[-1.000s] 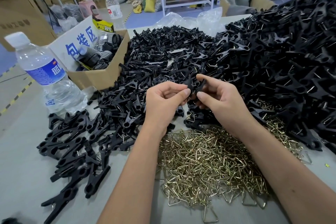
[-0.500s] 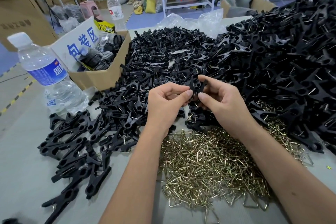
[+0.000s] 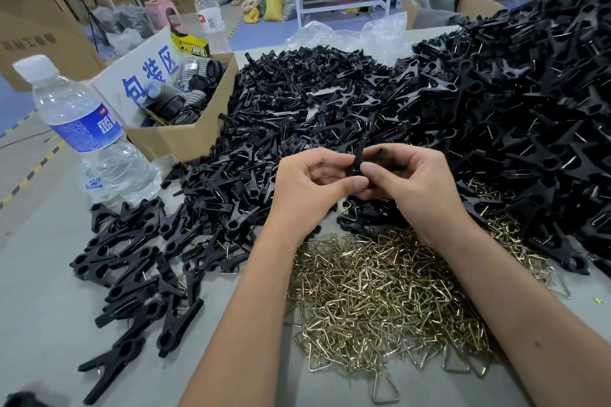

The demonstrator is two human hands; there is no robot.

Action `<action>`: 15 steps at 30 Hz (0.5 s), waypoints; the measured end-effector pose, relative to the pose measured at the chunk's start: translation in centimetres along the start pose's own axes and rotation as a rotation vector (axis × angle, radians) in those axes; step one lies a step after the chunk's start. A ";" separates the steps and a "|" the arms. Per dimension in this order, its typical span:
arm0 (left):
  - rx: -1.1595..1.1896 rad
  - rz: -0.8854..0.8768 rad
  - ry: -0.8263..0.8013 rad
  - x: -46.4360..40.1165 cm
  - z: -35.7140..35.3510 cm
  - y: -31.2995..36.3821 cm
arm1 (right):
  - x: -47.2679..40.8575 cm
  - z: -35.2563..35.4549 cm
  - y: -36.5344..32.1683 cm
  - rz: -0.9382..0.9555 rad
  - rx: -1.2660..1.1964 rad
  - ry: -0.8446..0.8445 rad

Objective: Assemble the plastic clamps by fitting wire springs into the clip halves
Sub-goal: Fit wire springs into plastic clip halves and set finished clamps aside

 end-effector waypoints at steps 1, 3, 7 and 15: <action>-0.016 -0.006 -0.008 0.0 -0.1 0.1 | 0.1 0.0 -0.1 -0.010 -0.039 0.009; -0.010 -0.011 -0.029 0.0 -0.2 0.2 | 0.1 0.0 -0.1 -0.020 -0.079 0.031; -0.017 -0.028 -0.022 0.0 -0.2 0.2 | 0.0 0.0 0.0 -0.007 -0.060 0.043; -0.053 0.000 0.211 -0.8 1.3 -0.6 | 0.4 -0.1 -0.8 0.282 0.665 -0.029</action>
Point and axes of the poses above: each hand's wrist, its own x-axis away from the middle knuckle, its own z-axis out of the back of the hand, y = z × x, the point moved 1 cm from there along -x, towards the middle knuckle, and after that the axes turned 1 degree about y, right-handed, at the moved point
